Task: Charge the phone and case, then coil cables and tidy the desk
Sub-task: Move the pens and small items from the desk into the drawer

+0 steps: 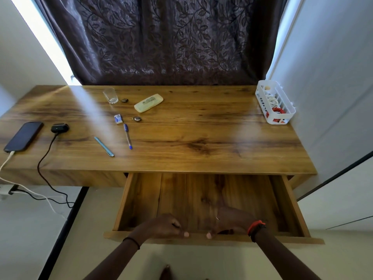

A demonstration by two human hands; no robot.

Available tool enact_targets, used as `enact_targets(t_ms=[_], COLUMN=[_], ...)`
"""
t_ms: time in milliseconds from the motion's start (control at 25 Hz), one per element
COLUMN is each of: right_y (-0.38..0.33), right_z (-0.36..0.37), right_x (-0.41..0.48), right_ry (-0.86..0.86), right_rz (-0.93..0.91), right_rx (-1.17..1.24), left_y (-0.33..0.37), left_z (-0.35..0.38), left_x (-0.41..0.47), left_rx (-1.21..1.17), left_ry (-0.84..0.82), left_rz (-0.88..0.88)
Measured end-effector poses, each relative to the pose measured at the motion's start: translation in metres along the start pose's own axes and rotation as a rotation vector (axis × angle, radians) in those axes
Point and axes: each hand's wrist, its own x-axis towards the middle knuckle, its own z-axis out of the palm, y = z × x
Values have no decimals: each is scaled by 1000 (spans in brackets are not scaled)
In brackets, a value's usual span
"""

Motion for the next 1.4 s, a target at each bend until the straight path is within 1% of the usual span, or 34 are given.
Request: enact_targets(t_ms=[160, 360, 520, 640, 800, 880, 960, 1040, 1120, 1200, 1240, 1320, 1400], right_y=[-14, -17, -13, -15, -18, -20, -26, -46, -73, -104, -122, -158, -194], right_z=[3, 16, 25, 24, 22, 21, 10, -11, -37, -62, -74, -90, -102], right_x=[-13, -14, -14, -18, -16, -10, -2, 4, 12, 22, 28, 46, 71], right_ry=[-121, -250, -251, -242, -274, -294, -283, -234, -130, -25, 29, 179, 348], right_rz=[48, 90, 109, 127, 127, 120, 98, 51, -37, -145, -198, -296, -351], right_rx=[-88, -75, -135, -100, -102, -149, -170, -156, -129, -48, 5, 109, 197], left_y=[2, -3, -5, -3, -2, 2, 8, 6, 1, -9, -15, -39, -68], left_z=[3, 16, 22, 21, 19, 8, -17, -52, -90, -131, -151, -189, -217], left_x=[-2, -7, -9, -11, -14, -18, -25, -36, -45, -51, -54, -53, -47], left_rx=[59, 50, 57, 49, 54, 54, 15, -75, -181, -279, -337, -447, -502], left_ry=[-117, -168, -194, -205, -239, -241, -154, -2, 188, 446, 586, 832, 997], left_rz=[6, 61, 117, 124, 130, 146, 193, 279, 343, 351, 334, 236, 70])
